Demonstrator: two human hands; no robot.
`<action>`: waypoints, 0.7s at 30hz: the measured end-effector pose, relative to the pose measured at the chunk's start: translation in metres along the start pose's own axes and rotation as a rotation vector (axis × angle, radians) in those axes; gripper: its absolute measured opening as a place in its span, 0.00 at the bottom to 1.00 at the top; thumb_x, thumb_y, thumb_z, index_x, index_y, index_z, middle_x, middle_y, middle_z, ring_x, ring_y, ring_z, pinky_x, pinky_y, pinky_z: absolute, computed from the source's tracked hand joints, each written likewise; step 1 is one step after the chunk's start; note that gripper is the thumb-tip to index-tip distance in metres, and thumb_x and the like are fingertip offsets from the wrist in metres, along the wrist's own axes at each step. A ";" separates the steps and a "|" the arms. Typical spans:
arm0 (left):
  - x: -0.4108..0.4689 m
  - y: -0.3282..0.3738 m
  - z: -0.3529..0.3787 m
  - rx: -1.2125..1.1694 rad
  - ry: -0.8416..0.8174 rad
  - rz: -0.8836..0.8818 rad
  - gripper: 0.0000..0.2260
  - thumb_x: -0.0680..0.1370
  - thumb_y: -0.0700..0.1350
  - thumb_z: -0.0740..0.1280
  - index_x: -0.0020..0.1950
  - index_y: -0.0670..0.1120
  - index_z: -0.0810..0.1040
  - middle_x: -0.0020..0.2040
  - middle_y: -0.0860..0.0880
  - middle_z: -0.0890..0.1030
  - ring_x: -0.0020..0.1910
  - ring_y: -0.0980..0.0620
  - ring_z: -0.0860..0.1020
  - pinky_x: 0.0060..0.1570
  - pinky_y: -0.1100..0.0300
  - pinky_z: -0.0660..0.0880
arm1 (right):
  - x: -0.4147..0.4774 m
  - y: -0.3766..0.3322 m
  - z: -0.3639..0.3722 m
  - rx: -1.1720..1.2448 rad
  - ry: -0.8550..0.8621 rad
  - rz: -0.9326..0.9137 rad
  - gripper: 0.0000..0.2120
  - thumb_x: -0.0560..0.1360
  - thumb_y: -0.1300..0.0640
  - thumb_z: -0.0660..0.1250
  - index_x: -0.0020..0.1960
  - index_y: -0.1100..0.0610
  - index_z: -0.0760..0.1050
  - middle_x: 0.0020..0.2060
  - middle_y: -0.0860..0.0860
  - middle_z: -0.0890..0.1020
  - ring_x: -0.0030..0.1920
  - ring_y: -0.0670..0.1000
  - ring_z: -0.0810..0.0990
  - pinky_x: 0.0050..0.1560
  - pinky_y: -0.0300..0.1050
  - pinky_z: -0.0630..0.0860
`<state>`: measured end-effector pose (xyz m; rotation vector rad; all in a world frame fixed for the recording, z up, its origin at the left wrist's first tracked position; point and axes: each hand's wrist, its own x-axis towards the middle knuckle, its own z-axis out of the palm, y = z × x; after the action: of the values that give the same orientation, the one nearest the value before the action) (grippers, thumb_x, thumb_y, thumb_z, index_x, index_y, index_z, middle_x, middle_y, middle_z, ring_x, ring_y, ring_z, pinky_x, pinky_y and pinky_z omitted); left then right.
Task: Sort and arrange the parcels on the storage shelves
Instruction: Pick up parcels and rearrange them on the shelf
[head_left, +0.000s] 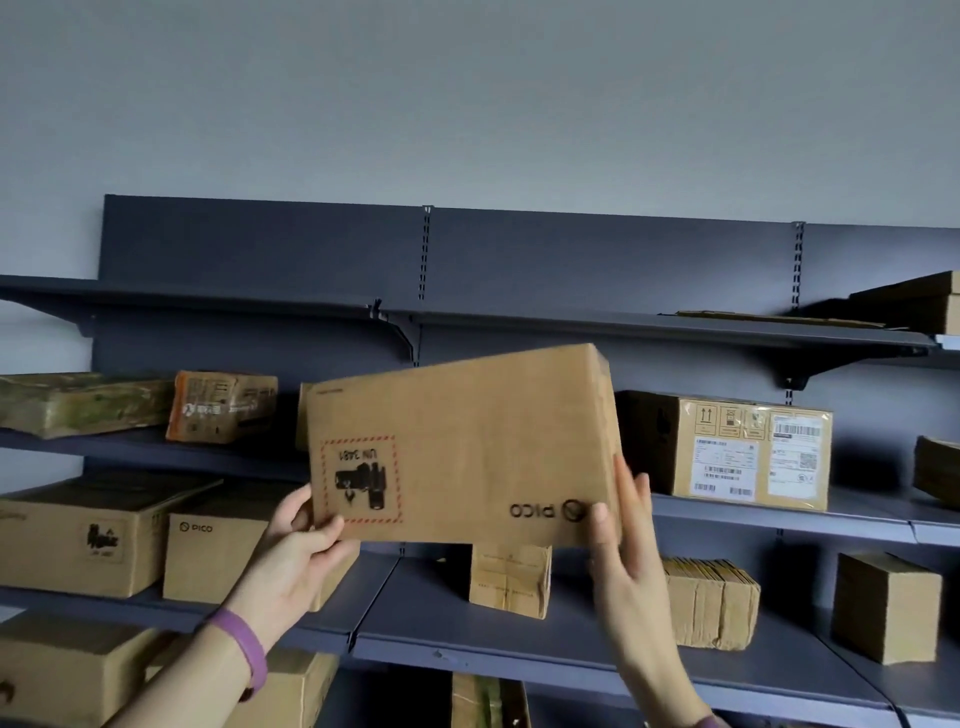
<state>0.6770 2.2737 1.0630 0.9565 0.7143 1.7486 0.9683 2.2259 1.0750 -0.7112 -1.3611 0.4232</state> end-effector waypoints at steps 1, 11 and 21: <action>-0.002 0.003 0.001 -0.028 -0.036 0.008 0.24 0.77 0.26 0.58 0.70 0.44 0.68 0.63 0.40 0.77 0.63 0.42 0.76 0.60 0.46 0.73 | 0.006 0.002 -0.004 0.116 -0.008 0.069 0.27 0.74 0.42 0.62 0.71 0.30 0.61 0.71 0.35 0.69 0.70 0.40 0.69 0.66 0.57 0.74; 0.001 0.010 0.004 -0.129 -0.169 -0.106 0.17 0.81 0.57 0.58 0.69 0.56 0.68 0.60 0.42 0.81 0.63 0.42 0.77 0.50 0.47 0.79 | 0.037 0.037 -0.029 0.673 0.197 0.328 0.16 0.81 0.47 0.60 0.65 0.51 0.74 0.53 0.53 0.84 0.49 0.52 0.85 0.43 0.51 0.83; -0.006 0.005 -0.022 -0.334 -0.284 -0.251 0.24 0.74 0.51 0.70 0.68 0.46 0.73 0.67 0.35 0.73 0.65 0.38 0.75 0.59 0.40 0.74 | 0.034 0.052 -0.019 0.730 0.269 0.593 0.19 0.82 0.45 0.56 0.66 0.55 0.73 0.55 0.52 0.84 0.55 0.52 0.83 0.46 0.51 0.83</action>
<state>0.6570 2.2658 1.0541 0.8224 0.3284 1.4180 0.9999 2.2816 1.0640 -0.5132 -0.6358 1.1779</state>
